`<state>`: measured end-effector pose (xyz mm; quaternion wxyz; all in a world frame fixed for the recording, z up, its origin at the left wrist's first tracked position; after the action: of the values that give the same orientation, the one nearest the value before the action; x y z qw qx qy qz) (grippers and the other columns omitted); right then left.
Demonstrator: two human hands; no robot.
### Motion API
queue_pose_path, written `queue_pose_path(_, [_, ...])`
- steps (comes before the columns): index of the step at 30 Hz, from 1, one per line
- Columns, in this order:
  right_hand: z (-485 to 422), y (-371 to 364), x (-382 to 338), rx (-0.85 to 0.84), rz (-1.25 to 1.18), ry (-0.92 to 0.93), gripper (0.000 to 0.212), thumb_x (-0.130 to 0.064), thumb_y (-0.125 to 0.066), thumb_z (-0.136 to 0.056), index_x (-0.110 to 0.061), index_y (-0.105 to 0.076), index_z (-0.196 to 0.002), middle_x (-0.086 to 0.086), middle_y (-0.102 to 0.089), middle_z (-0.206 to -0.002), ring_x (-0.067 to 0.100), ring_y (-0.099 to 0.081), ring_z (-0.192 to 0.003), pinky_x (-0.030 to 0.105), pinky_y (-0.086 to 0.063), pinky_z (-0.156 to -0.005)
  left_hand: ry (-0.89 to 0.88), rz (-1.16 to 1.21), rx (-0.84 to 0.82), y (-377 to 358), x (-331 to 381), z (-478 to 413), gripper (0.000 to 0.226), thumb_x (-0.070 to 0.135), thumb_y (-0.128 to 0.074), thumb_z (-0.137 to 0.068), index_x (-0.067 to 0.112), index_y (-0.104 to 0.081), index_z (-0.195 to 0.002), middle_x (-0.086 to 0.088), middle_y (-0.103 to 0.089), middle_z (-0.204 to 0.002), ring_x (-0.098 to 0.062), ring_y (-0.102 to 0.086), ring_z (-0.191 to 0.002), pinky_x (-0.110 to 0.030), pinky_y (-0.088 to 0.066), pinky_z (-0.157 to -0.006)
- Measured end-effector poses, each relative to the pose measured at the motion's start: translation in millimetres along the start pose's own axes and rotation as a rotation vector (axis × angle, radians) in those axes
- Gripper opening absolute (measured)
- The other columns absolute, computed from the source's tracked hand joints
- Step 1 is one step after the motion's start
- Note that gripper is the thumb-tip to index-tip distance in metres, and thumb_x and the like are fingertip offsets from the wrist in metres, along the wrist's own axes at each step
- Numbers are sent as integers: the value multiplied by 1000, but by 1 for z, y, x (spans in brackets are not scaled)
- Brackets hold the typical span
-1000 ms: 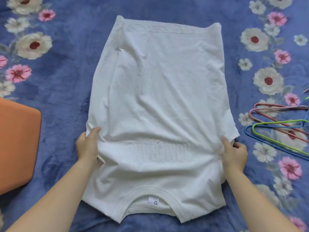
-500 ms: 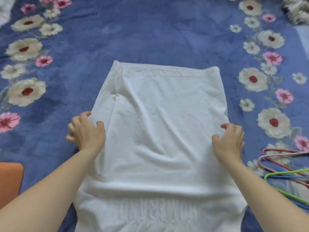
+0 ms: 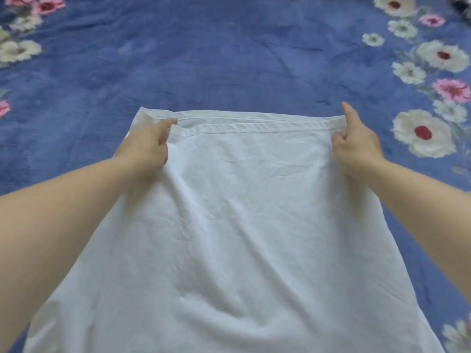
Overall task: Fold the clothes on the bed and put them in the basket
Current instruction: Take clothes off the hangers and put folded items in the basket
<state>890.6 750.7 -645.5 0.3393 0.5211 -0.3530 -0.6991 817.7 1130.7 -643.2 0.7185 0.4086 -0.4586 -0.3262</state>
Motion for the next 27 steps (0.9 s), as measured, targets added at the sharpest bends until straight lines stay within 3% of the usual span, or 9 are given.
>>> queue_pose_path(3, [-18,0,2,-60,105,-29,63,-11,-39,-91,-28,-27,-151,15,-52,-135,36,-60,-104,44,-53,-86,-25,-30,-74,2,-7,-4,43,18,-44,-94,31,-48,-134,-5,-61,-103,-31,-57,-93,-33,-42,-75])
queue_pose_path(5, [-25,3,5,-28,165,-31,45,-13,-42,-90,-17,-45,-135,17,-55,-128,37,-58,-107,46,-52,-86,-29,-168,-98,7,-21,-5,21,37,-51,-94,21,-54,-107,-3,-61,-90,-29,-56,-79,-40,-47,-71])
queue_pose_path(8, [-28,20,7,127,208,-16,24,-17,-44,-94,-12,-57,-113,18,-60,-115,38,-55,-106,41,-49,-83,-32,-257,-65,23,-34,-8,39,50,-52,-93,14,-48,-78,-7,-60,-78,-28,-53,-73,-42,-44,-66])
queue_pose_path(14, [-38,44,4,240,108,-59,23,-11,-48,-87,-6,-70,-86,21,-66,-86,38,-64,-83,35,-52,-76,-3,-253,235,95,-78,-42,34,55,-55,-86,25,-45,-74,-9,-58,-75,-37,-55,-77,-48,-49,-69])
queue_pose_path(17, [-33,50,-3,303,106,-65,25,-14,-46,-82,-2,-68,-80,26,-64,-82,40,-62,-81,38,-52,-74,218,-59,327,110,-172,-99,32,58,-58,-74,27,-50,-78,-16,-61,-77,-40,-61,-78,-53,-53,-67])
queue_pose_path(21, [-70,41,16,341,-57,-180,36,-18,-43,-65,-4,-72,-80,20,-69,-80,38,-68,-78,46,-59,-80,466,336,319,95,-174,-113,12,25,-43,-80,24,-43,-68,-4,-51,-43,-14,-51,-28,-21,-41,-32])
queue_pose_path(22, [-75,36,20,344,-92,-218,36,-18,-44,-63,-5,-71,-83,18,-70,-83,37,-69,-80,46,-58,-80,489,434,304,79,-148,-99,13,23,-46,-83,25,-47,-70,-2,-58,-53,-10,-58,-36,-20,-44,-34])
queue_pose_path(24, [-60,26,10,300,-59,-222,26,-12,-49,-72,-3,-67,-88,20,-67,-92,39,-63,-88,42,-54,-85,441,488,388,64,-111,-75,15,30,-58,-81,30,-58,-96,-3,-69,-98,-17,-71,-84,-33,-58,-70])
queue_pose_path(27, [-34,3,-10,239,80,-59,36,-10,-42,-90,0,-50,-123,28,-54,-122,38,-49,-113,42,-37,-93,239,288,325,45,-77,-46,56,30,-59,-91,26,-36,-142,-9,-48,-140,-27,-48,-126,-36,-37,-105])
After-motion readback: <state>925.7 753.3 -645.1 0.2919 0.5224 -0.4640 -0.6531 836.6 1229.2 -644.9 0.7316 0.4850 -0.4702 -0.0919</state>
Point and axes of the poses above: each hand's wrist, its own z-axis away from the middle knuckle, its own y-axis out of the back of the hand, x = y × z, the point moved 8 cm from there along -z, towards the middle knuckle
